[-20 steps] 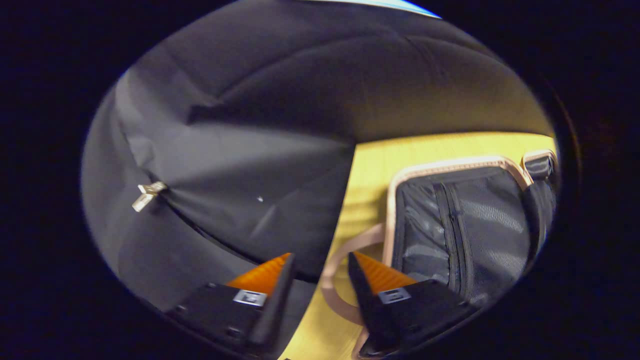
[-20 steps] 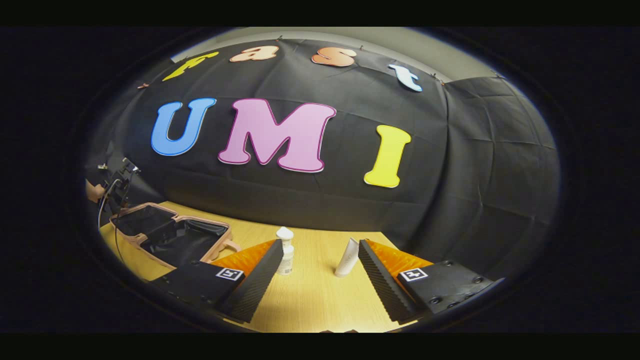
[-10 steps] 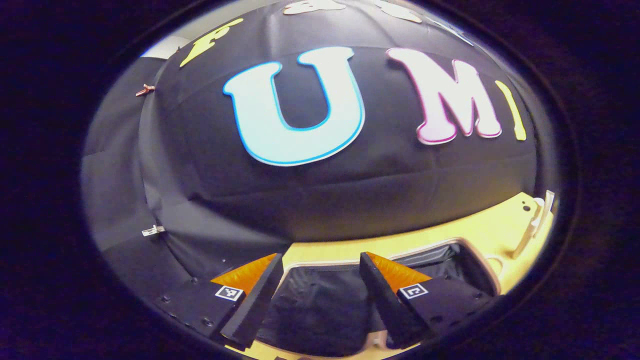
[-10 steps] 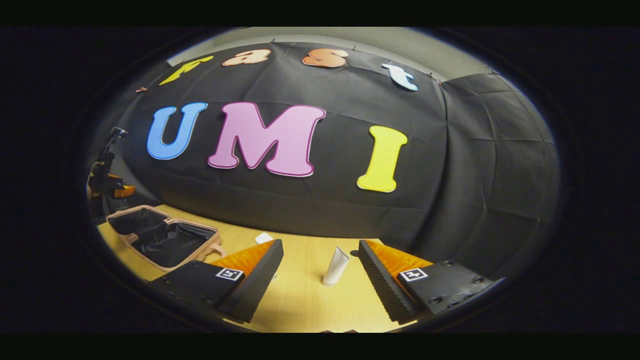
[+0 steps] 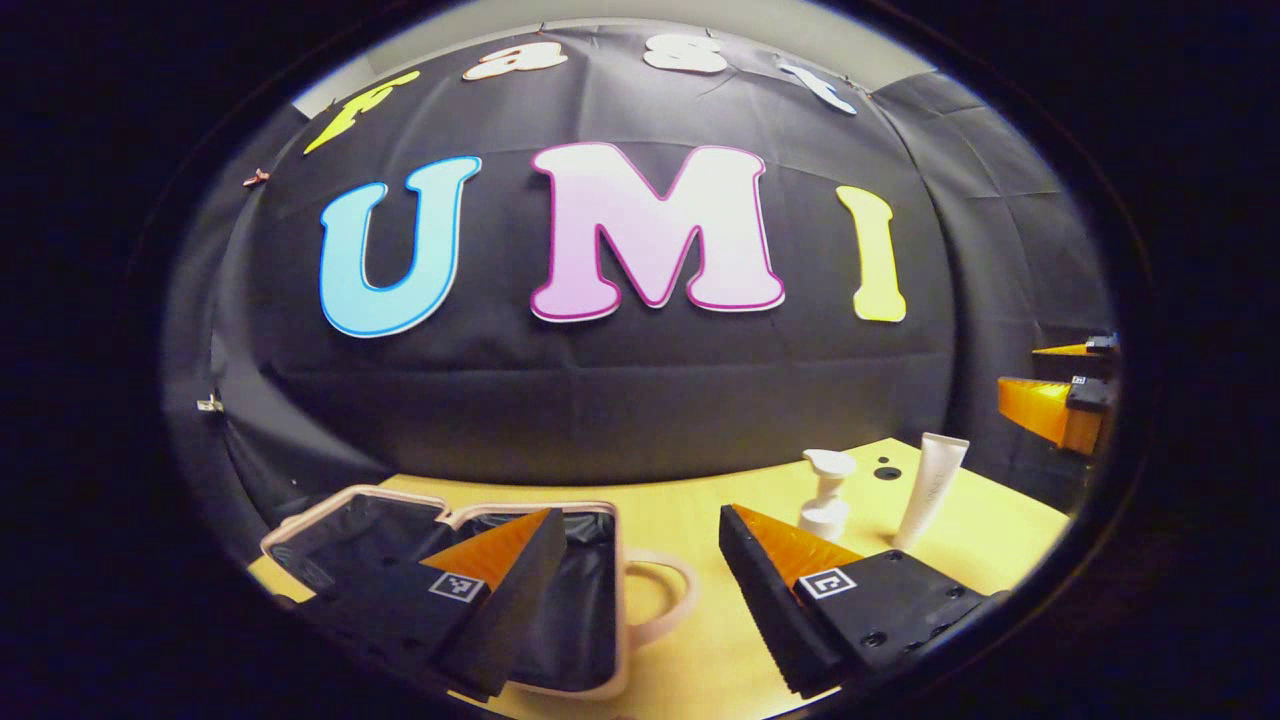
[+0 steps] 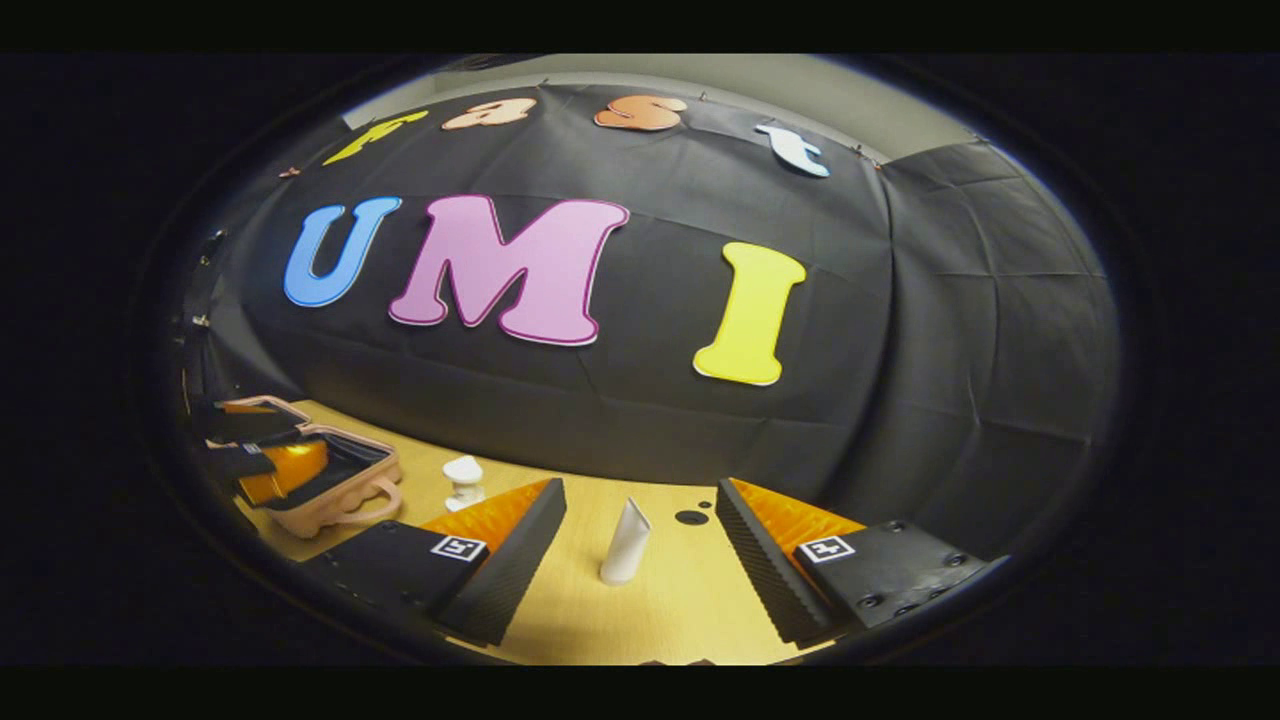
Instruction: First open the suitcase, pack the skin care products into it, and then close the suitcase.
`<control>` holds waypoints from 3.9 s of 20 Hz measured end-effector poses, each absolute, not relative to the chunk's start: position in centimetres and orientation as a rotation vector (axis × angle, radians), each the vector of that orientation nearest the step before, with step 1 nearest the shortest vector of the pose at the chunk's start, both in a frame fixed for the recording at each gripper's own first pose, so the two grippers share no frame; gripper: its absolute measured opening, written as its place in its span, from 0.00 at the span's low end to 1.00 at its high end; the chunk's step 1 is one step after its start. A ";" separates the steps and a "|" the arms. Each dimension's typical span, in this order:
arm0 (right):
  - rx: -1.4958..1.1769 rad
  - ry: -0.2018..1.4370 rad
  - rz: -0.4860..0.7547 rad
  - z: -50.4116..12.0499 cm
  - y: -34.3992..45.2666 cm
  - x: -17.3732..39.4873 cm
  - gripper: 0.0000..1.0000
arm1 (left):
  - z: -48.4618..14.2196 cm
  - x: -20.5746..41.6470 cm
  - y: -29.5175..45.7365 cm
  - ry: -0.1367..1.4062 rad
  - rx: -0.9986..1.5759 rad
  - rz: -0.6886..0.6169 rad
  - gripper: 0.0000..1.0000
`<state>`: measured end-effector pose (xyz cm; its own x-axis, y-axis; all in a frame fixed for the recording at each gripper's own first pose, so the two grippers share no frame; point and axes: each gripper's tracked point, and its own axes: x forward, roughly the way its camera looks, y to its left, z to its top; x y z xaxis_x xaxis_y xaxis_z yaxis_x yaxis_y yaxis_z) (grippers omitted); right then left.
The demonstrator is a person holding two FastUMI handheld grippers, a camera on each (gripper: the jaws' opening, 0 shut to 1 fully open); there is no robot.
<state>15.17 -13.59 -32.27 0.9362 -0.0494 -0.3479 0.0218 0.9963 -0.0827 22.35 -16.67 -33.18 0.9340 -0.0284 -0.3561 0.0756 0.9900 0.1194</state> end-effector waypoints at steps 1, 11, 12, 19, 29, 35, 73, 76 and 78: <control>-0.076 0.358 -0.038 -32.9 -13.8 15.0 0.97 | -34.1 22.3 -18.3 0.364 0.128 -0.055 0.98; -0.064 0.472 -0.038 -40.0 -17.0 12.9 0.98 | -44.9 24.2 -25.7 0.514 0.149 -0.166 0.98; -0.057 0.478 -0.043 -40.5 -17.2 13.1 0.97 | -45.0 25.0 -26.4 0.493 0.130 -0.182 0.98; -0.018 0.539 -0.028 -44.3 -16.2 14.3 0.97 | -47.9 29.9 -29.2 0.502 0.083 -0.197 0.98; 0.031 0.599 0.002 -47.9 -14.6 16.1 0.97 | -49.4 32.3 -28.8 0.555 0.053 -0.180 0.66; 0.019 0.602 0.009 -49.7 -13.5 17.9 0.97 | -49.1 32.0 -27.1 0.558 0.034 -0.157 0.63; 0.074 0.515 0.121 -42.5 -4.9 22.0 0.36 | -35.1 26.9 -16.7 0.550 -0.083 -0.141 0.62; 0.082 0.495 0.160 -40.2 -1.4 21.5 0.36 | -33.1 27.4 -10.3 0.548 -0.034 -0.074 0.62; 0.090 0.492 0.183 -39.2 0.6 21.0 0.32 | -33.3 27.3 -6.3 0.598 -0.015 -0.049 0.58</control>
